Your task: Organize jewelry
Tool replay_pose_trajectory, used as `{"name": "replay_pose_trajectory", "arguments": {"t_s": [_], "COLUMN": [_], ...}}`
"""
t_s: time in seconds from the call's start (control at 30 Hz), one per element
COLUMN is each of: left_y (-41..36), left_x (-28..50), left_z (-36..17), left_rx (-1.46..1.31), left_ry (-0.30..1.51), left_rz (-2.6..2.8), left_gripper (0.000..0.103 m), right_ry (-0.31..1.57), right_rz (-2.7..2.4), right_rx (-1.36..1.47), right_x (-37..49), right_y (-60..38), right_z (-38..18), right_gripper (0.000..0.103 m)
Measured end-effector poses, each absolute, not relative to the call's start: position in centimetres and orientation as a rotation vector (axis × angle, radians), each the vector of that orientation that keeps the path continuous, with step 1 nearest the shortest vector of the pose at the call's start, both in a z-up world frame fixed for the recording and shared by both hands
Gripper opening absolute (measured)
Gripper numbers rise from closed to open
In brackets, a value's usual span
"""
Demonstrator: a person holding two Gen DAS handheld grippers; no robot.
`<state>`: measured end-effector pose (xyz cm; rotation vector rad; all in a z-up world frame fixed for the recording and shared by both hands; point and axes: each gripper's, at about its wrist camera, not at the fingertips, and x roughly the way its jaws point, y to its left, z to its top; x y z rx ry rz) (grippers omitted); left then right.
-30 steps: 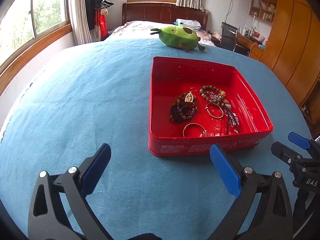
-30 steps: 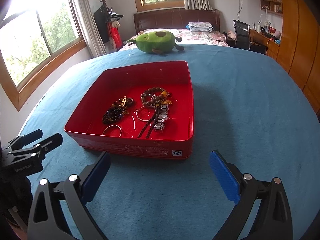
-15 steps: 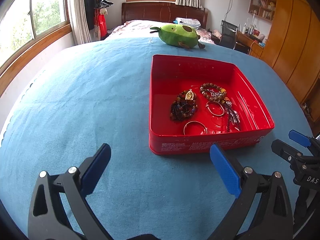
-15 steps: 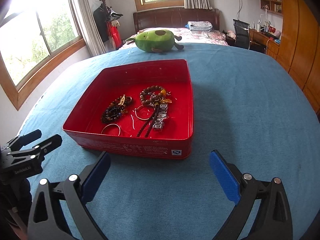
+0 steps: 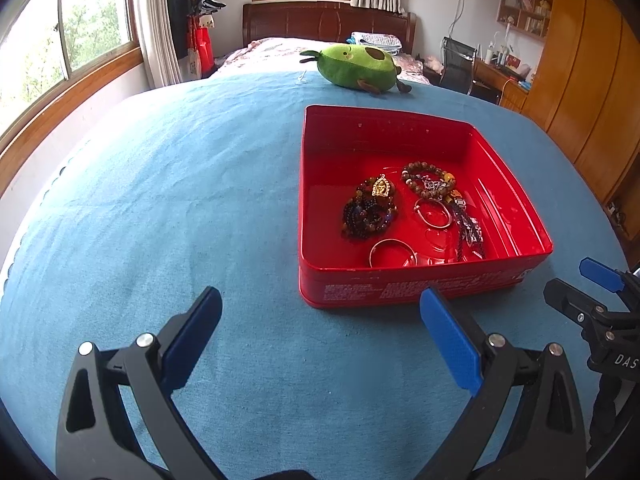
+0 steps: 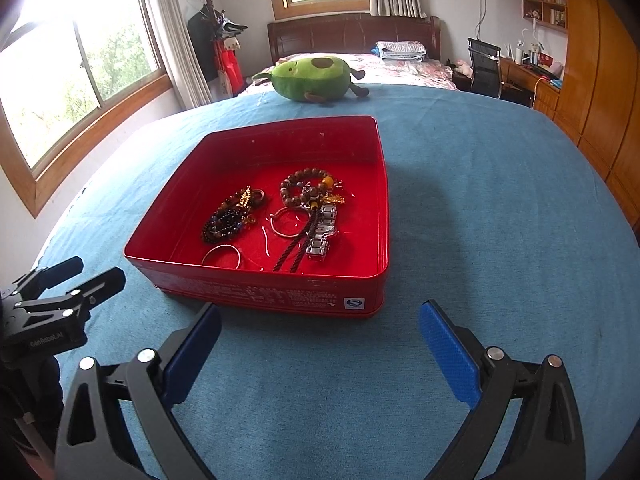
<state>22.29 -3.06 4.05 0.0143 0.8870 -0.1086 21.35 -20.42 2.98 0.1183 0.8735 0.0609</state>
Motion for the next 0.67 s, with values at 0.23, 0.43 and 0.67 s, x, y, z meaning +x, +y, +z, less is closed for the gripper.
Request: {"name": "replay_pose_trajectory", "arguments": {"t_s": [0.23,0.43,0.67], "left_y": [-3.03,-3.07,-2.98], "left_x": [22.31,22.32,22.19], "left_z": [4.0,4.01,4.07], "left_rx": [0.01,0.012,0.015], "left_ry": [0.884,0.889,0.886], "left_rz": [-0.118,-0.111,-0.109], "left_gripper": [0.098,0.098,0.098], "right_ry": [0.877,0.879,0.879], "right_rz": [0.061,0.058,0.057], "right_rx": [0.114,0.114,0.114], "right_x": [21.35,21.46,21.51], "right_y": [-20.4,-20.41,-20.38], "right_z": [2.85,2.83,2.77], "right_gripper": [0.099,0.099,0.099]}}
